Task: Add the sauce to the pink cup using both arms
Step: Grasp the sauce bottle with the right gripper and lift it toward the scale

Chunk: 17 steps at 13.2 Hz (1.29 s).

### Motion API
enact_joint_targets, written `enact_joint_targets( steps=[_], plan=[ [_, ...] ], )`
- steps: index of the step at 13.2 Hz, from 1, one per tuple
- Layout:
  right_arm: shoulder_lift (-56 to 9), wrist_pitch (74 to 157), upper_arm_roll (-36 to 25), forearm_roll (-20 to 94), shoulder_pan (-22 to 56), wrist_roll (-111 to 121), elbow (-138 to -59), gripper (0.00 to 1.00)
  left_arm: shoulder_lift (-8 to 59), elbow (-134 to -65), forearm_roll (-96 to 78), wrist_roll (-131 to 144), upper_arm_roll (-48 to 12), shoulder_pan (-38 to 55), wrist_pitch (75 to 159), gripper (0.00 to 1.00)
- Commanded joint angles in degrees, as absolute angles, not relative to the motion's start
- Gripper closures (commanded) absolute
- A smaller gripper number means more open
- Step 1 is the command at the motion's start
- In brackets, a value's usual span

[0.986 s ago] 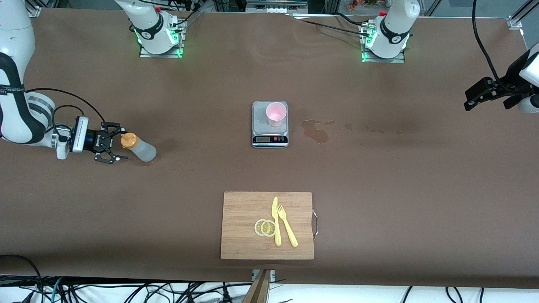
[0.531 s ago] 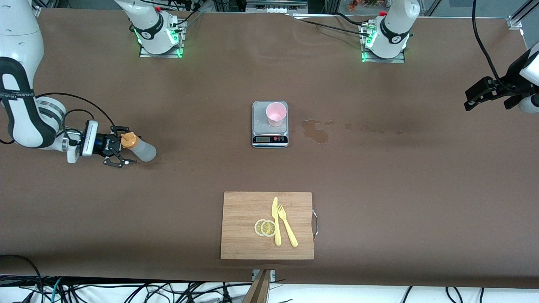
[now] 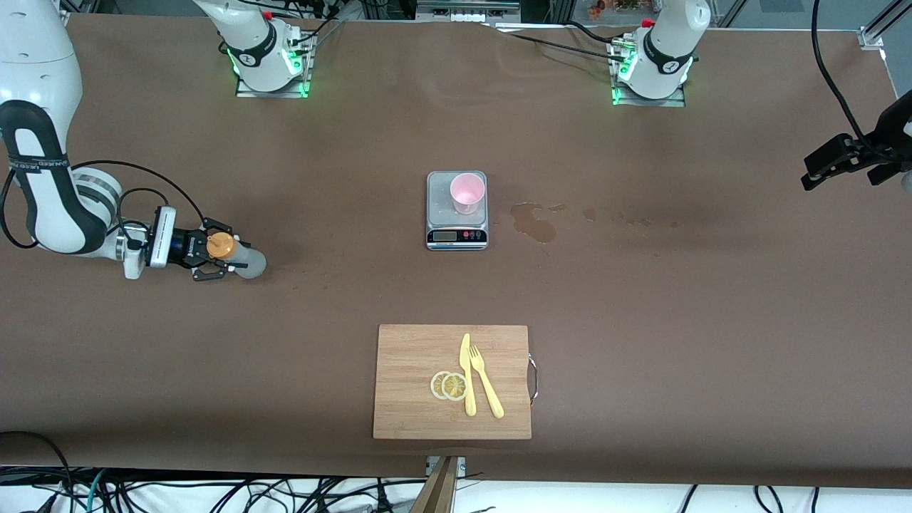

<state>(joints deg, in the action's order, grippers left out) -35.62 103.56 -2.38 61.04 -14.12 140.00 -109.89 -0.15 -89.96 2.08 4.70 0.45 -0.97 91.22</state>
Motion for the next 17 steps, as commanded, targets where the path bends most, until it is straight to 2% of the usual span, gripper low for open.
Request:
enact_joint_targets(
  steps=[1,5,10,12,14,17],
  plan=[
    [-33.1,106.3,-2.3,60.1,-12.3,136.8,-110.2,1.0,0.7,-88.4,2.3,4.1,-0.3,-1.4,90.4,0.0],
    [-22.6,111.7,-2.6,49.6,-7.6,118.4,-111.8,1.0,0.8,-88.3,2.2,4.2,-0.4,-1.2,90.3,0.0],
    [-12.4,113.4,-2.5,34.4,1.2,90.2,-111.8,1.0,0.6,-88.2,2.5,4.0,-0.4,-1.5,88.9,0.0],
    [-10.5,113.4,-1.8,27.1,4.3,79.3,-111.5,1.0,0.4,-88.2,2.2,4.0,0.0,-1.7,89.1,0.0],
    [-8.5,113.4,1.5,22.6,5.5,71.3,-111.6,1.0,0.4,-88.2,2.3,4.0,0.0,-1.8,89.1,0.0],
    [-7.0,113.4,1.6,14.9,13.9,57.0,-111.5,1.0,0.4,-88.2,2.3,4.0,-0.1,-1.8,88.9,0.0]
  ],
)
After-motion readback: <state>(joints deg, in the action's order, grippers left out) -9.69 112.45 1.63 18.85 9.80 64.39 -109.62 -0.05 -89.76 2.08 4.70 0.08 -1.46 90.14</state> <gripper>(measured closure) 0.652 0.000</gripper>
